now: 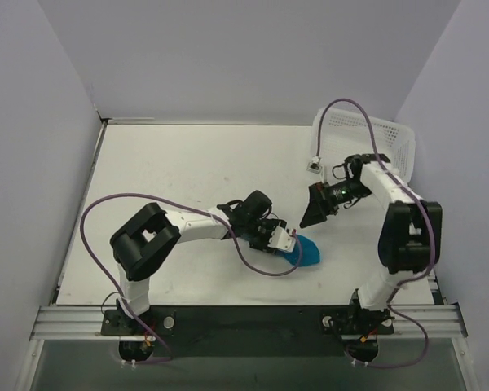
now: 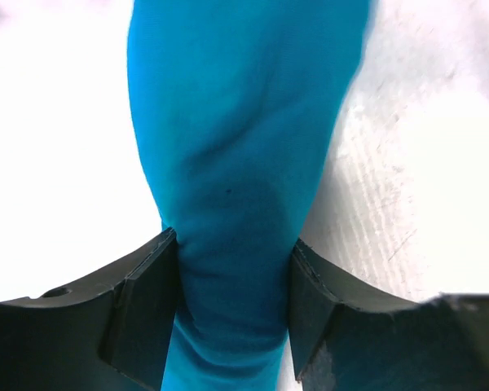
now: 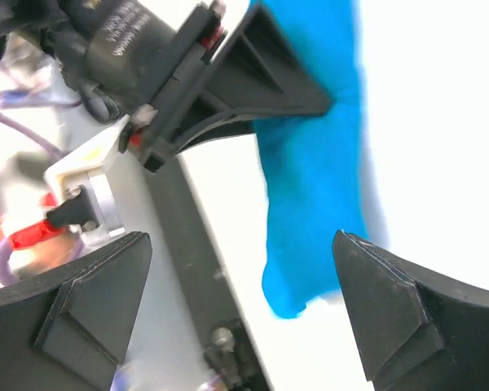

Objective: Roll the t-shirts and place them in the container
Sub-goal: Roll the T-shirt to the center of the board, then pick up the T-shirt from the center of the board.

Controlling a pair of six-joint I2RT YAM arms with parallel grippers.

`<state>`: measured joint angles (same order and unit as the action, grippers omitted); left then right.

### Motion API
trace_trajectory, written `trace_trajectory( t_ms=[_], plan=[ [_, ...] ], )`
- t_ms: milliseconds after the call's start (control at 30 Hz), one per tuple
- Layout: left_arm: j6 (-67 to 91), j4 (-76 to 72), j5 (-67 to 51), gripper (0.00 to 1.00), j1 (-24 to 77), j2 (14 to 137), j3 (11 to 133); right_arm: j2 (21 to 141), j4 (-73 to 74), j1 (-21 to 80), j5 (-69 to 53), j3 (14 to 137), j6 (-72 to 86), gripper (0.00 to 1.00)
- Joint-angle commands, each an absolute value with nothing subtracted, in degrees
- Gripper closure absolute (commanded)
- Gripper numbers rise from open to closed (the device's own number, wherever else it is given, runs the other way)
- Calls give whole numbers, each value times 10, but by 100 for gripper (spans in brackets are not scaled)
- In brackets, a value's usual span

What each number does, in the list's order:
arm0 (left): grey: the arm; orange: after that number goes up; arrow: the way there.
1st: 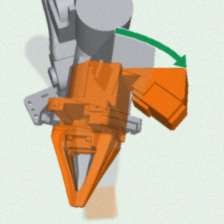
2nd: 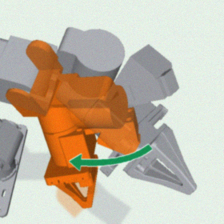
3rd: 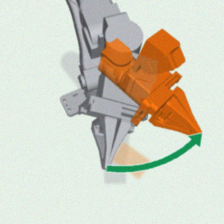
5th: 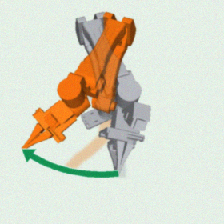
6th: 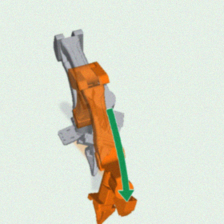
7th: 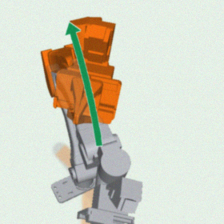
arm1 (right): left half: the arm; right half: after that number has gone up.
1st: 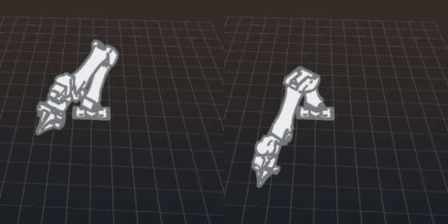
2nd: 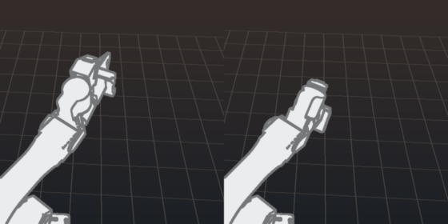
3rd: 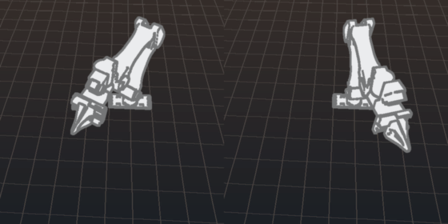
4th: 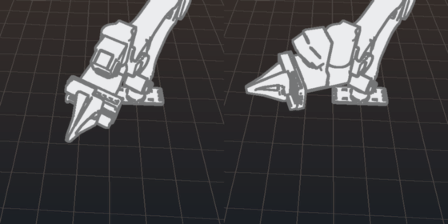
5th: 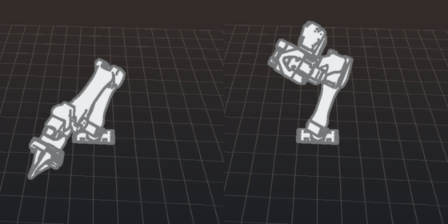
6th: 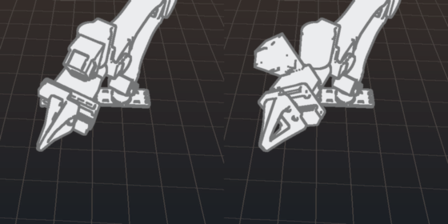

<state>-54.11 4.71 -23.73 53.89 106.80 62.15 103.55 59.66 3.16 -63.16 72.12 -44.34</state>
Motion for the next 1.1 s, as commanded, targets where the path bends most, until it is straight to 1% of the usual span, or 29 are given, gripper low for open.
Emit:
trace_trajectory(
  t_ms=[0, 33, 67, 100, 133, 167, 200, 267, 300, 333, 367, 433, 533, 700, 933, 1067],
  plan=[
    [-513, 240, -365, 44, 511, 1131, 713, 867, 439, 1, -558, 654, -345, 0],
    [-511, 256, -374, 44, 508, 1149, 727, 830, 402, 2, -524, 632, -330, 0],
    [-508, 278, -383, 44, 506, 1157, 737, 787, 311, 2, -496, 577, -312, 0],
    [-507, 289, -399, 44, 502, 1164, 759, 697, 267, 9, -449, 541, -316, 0],
    [-505, 307, -404, 44, 500, 1178, 769, 651, 228, 25, -423, 509, -326, 0],
    [-503, 318, -413, 44, 498, 1184, 791, 571, 171, 47, -395, 449, -355, 0],
    [-502, 333, -425, 46, 494, 1200, 802, 536, 144, 101, -318, 422, -361, 0],
    [-502, 373, -443, 47, 490, 1215, 825, 458, 98, 141, -256, 373, -347, 0],
    [-505, 385, -448, 48, 490, 1228, 842, 441, 98, 165, -233, 344, -340, 0],
    [-507, 395, -451, 48, 489, 1231, 845, 430, 110, 172, -238, 335, -338, 0],
    [-508, 401, -453, 48, 488, 1237, 850, 418, 152, 179, -243, 333, -342, 0],
    [-505, 410, -454, 48, 486, 1246, 862, 410, 196, 194, -282, 335, -345, 0],
    [-490, 410, -460, 48, 483, 1255, 873, 410, 189, 210, -309, 330, -322, 0],
    [-467, 425, -472, 47, 474, 1274, 900, 496, 172, 255, -301, 330, -296, 0],
    [-436, 378, -469, 45, 472, 1254, 867, 625, 120, 274, -272, 356, -262, 0],
    [-426, 357, -476, 44, 473, 1244, 844, 650, 91, 277, -263, 357, -264, 0]
  ],
)
